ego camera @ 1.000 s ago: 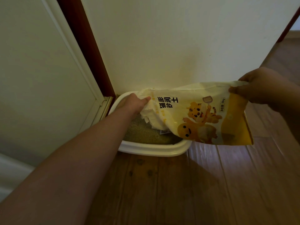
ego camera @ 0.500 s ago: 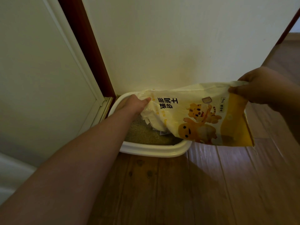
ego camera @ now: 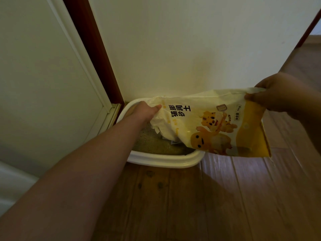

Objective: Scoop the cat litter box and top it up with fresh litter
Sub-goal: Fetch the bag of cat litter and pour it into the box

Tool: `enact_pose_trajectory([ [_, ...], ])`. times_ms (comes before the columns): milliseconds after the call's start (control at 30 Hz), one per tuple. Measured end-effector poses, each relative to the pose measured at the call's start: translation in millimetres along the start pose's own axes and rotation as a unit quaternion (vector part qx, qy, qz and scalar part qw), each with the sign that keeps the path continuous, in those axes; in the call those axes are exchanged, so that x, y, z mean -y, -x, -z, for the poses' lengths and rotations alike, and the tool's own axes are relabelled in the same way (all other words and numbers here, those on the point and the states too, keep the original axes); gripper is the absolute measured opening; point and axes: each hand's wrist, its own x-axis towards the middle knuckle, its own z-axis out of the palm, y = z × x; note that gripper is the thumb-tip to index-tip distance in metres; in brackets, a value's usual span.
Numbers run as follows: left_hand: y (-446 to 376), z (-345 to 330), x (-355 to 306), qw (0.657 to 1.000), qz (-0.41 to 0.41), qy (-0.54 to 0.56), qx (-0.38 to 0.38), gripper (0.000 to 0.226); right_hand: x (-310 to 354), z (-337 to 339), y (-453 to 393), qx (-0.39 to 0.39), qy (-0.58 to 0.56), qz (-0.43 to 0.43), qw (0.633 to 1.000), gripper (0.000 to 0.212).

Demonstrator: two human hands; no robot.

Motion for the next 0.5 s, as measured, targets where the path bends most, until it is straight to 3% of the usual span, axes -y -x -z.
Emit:
enact_pose_trajectory([
  [167,11,9,1,0.999,0.011,-0.031,-0.005,0.074,3,-4,-1,0.009,0.003,-0.003,1.000,0.040],
  [333,16,20,8,1.000,0.015,-0.012,-0.001,0.089,9,-11,-1,0.017,0.009,-0.001,1.000,0.042],
  [500,25,27,5,1.000,0.001,-0.028,-0.014,0.075,11,-16,1,0.029,0.012,0.012,0.999,0.041],
])
